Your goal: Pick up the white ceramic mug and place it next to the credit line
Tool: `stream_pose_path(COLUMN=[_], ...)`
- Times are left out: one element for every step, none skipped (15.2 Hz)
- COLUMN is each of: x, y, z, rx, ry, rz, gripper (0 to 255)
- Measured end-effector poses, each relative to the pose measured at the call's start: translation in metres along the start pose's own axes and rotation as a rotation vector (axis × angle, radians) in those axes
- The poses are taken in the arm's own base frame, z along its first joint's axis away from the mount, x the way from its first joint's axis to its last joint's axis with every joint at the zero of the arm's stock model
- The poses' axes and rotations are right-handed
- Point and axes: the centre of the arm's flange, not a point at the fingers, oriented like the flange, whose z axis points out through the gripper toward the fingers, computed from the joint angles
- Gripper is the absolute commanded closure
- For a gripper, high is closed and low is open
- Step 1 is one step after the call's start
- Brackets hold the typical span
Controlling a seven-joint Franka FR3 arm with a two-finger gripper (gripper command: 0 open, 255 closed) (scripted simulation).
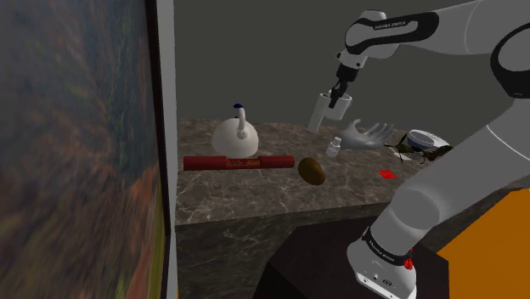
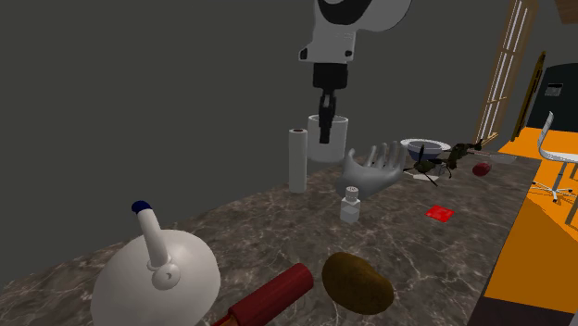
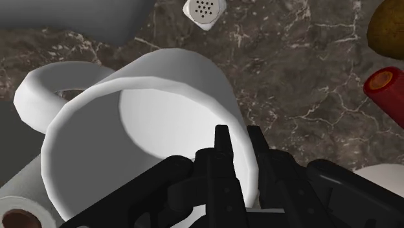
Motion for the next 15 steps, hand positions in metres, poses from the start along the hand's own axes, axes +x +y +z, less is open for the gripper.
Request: stream_pose_path(x=[-0.013, -0.024, -0.036, -0.05, -0.063, -0.073, -0.089, -0.101, -0.115, -0.127, -0.141, -0.155, -0.166, -0.176, -0.182], y=[0.003, 0.007, 0.011, 0.011, 0.016, 0.017, 0.022, 0.026, 0.027, 0.031, 0.032, 0.033, 0.036, 0.038, 0.039], z=[0.001, -0.001, -0.002, 0.001, -0.002, -0.002, -0.003, -0.004, -0.004, -0.003, -0.004, -0.006, -0.007, -0.009, -0.005], rx=[0.0, 0.0, 0.0, 0.0, 0.0, 0.0, 0.0, 0.0, 0.0, 0.0, 0.0, 0.0, 0.0, 0.0, 0.0], ry=[0.0, 0.0, 0.0, 0.0, 0.0, 0.0, 0.0, 0.0, 0.0, 0.0, 0.0, 0.0, 0.0, 0.0, 0.0], rz=[0.0, 0.0, 0.0, 0.0, 0.0, 0.0, 0.001, 0.001, 0.0, 0.0, 0.0, 0.0, 0.0, 0.0, 0.0], gripper=[255, 255, 255, 255, 255, 255, 255, 255, 255, 255, 255, 255, 255, 255, 255])
